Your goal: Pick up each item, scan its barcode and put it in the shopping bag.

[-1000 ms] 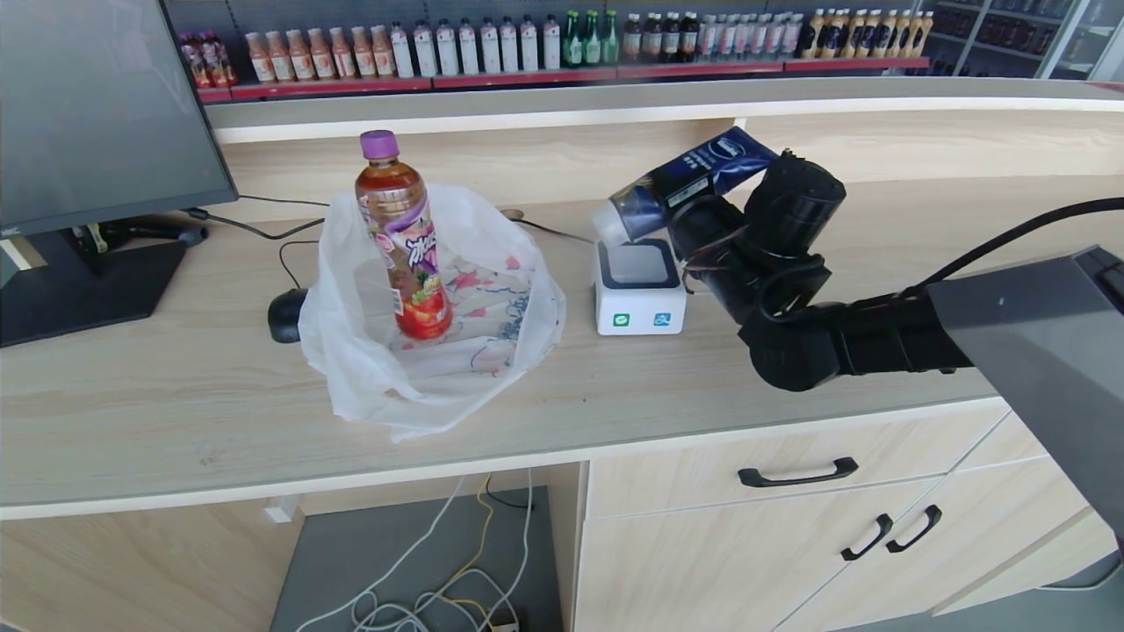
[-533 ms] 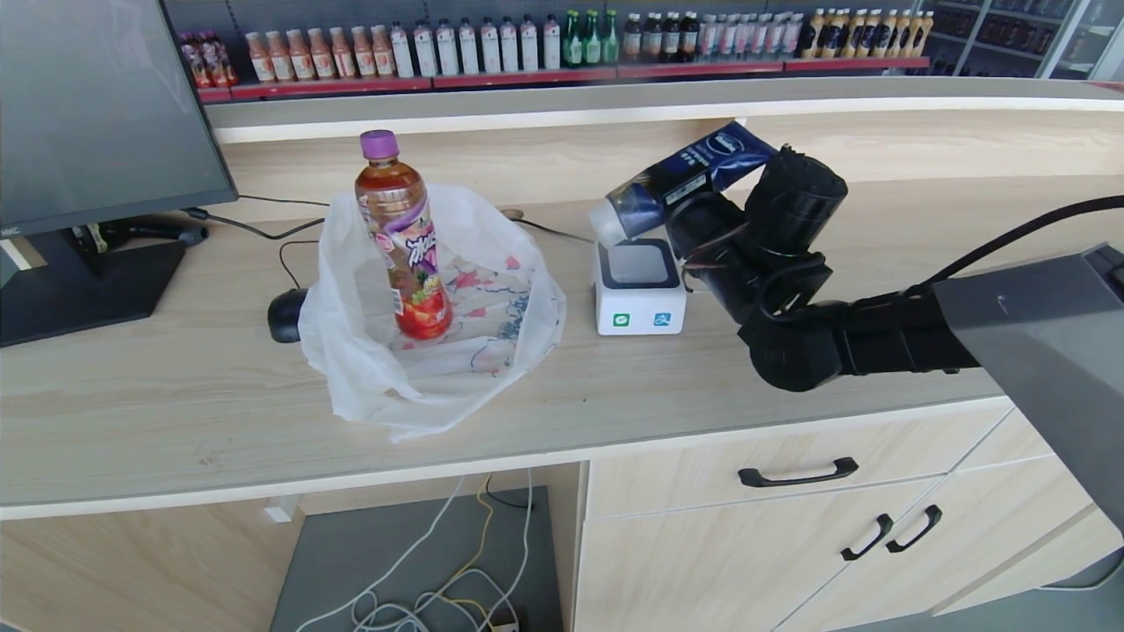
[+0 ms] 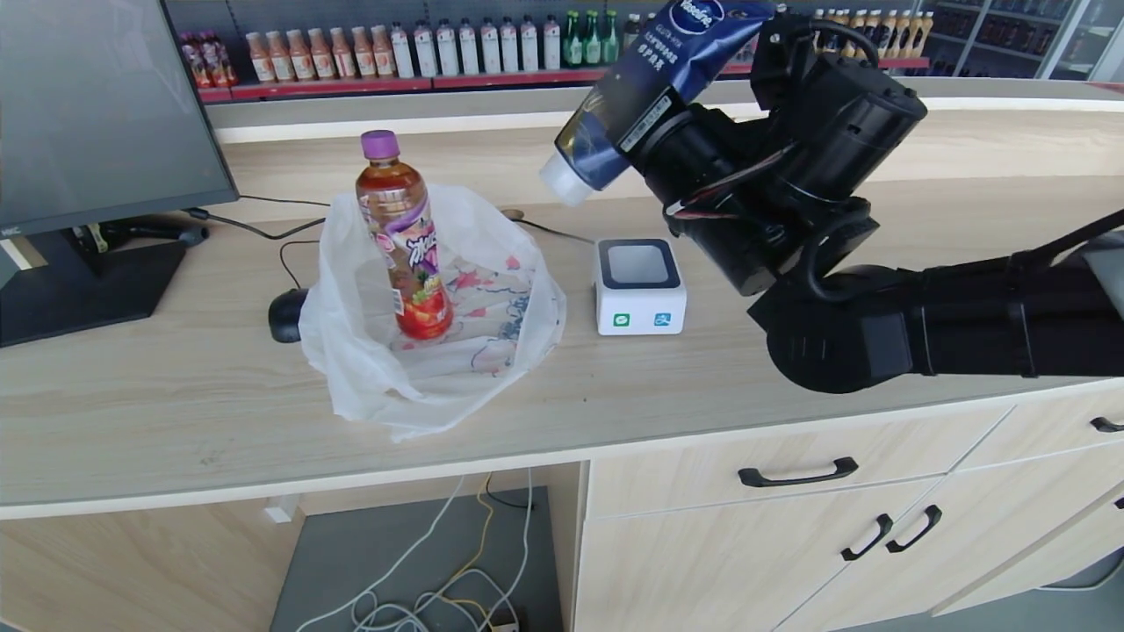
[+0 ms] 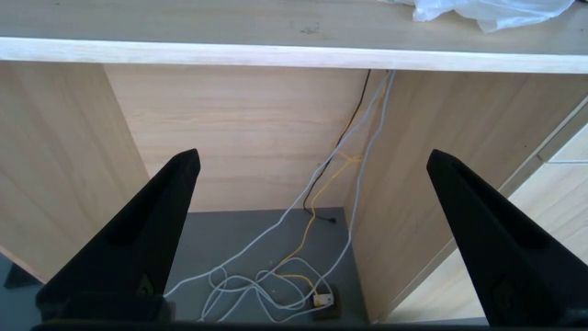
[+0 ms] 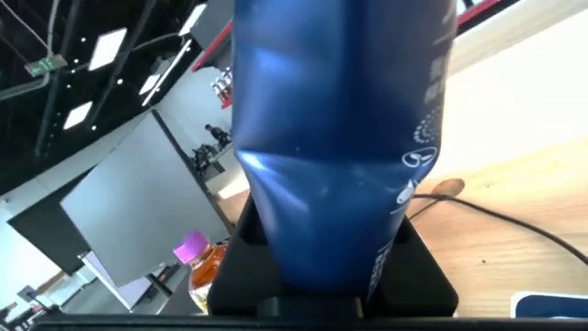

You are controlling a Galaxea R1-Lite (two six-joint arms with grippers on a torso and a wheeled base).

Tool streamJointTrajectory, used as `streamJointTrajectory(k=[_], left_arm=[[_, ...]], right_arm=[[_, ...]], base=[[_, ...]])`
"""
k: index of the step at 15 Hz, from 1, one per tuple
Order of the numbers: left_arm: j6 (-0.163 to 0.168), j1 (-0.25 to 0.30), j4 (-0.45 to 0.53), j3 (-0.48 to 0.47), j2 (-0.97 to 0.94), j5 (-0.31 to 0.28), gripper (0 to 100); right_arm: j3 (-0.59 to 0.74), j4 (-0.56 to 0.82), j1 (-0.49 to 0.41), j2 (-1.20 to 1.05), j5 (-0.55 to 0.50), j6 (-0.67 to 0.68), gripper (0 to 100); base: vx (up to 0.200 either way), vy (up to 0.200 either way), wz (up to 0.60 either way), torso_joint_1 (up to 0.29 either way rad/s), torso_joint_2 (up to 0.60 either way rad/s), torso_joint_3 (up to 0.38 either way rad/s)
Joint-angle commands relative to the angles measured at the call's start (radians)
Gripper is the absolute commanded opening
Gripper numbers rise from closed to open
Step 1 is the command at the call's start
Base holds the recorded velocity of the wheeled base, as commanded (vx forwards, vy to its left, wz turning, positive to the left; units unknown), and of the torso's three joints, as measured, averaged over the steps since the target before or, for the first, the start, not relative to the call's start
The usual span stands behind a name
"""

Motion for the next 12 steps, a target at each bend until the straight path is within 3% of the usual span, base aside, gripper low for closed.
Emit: streamJointTrajectory(k=[1, 3, 4, 7, 9, 12], left_arm=[[0.000, 0.000, 0.000, 0.000, 0.000, 0.000, 100], [0.000, 0.000, 0.000, 0.000, 0.000, 0.000, 100], [0.000, -0.001, 0.000, 0.000, 0.000, 0.000, 100], [0.000, 0.000, 0.000, 0.000, 0.000, 0.000, 100], [0.000, 0.000, 0.000, 0.000, 0.000, 0.000, 100], [0.003, -0.001, 0.000, 0.000, 0.000, 0.000, 100]], right_arm=[[0.040, -0.002, 0.046, -0.064, 0.001, -0.069, 0], [0.108, -0.059, 0.049, -0.083, 0.011, -0.204, 0], [0.137, -0.088, 0.049, -0.096, 0.065, -0.270, 0], [0.200, -0.089, 0.045, -0.104, 0.088, -0.425, 0], [0.310, -0.160, 0.045, -0.104, 0.094, -0.517, 0], [0.421, -0.296, 0.040, -0.075, 0.088, -0.524, 0]], base=[[0.000, 0.000, 0.00, 0.000, 0.00, 0.000], [0.000, 0.000, 0.00, 0.000, 0.00, 0.000], [0.000, 0.000, 0.00, 0.000, 0.00, 0.000], [0.000, 0.000, 0.00, 0.000, 0.00, 0.000], [0.000, 0.000, 0.00, 0.000, 0.00, 0.000], [0.000, 0.000, 0.00, 0.000, 0.00, 0.000]])
